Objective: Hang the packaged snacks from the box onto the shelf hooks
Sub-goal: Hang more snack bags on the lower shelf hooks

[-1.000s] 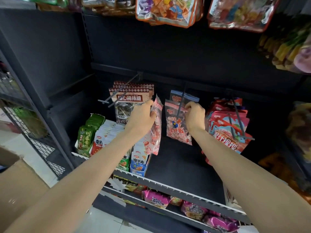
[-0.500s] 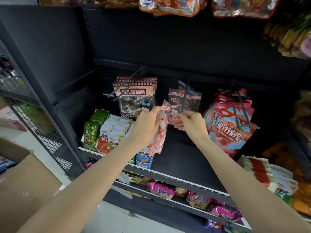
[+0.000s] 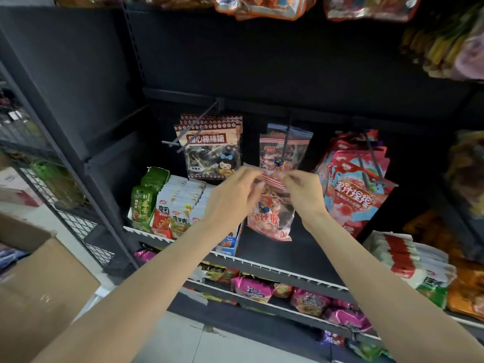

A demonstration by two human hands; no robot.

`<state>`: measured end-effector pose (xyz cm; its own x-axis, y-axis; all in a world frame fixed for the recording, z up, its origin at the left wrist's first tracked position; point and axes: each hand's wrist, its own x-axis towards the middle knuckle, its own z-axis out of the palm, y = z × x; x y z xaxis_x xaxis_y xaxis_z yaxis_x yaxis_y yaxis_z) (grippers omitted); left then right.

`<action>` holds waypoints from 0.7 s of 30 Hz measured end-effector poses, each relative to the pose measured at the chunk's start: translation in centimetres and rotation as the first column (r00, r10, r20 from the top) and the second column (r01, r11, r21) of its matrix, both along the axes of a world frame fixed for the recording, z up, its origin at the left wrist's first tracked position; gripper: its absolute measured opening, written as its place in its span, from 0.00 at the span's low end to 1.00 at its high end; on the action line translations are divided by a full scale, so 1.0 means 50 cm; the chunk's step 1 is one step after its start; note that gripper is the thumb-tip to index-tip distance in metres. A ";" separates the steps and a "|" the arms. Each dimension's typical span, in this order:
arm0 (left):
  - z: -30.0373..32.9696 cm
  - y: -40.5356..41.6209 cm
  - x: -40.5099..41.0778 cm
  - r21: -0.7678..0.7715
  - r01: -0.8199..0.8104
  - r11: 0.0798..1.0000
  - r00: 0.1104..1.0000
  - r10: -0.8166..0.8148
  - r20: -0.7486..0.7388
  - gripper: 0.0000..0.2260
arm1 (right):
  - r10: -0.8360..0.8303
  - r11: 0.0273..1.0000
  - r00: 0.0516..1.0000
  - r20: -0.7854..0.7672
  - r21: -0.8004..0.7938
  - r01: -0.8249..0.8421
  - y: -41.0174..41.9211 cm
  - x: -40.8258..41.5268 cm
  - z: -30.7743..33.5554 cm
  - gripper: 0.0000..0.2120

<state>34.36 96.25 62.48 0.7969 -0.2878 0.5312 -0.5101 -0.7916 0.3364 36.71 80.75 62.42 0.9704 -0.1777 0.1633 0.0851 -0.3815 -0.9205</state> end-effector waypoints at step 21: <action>0.032 -0.077 0.092 -0.248 -0.142 0.958 0.965 0.077 -0.252 0.13 | -0.071 0.962 0.972 0.226 -0.242 0.126 -0.025 0.035 0.010 0.10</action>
<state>38.97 92.41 64.08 0.9275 -0.0683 0.3675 -0.3053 -0.7056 0.6395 38.44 79.50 62.92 0.8879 -0.1965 0.4161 0.2187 -0.6153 -0.7574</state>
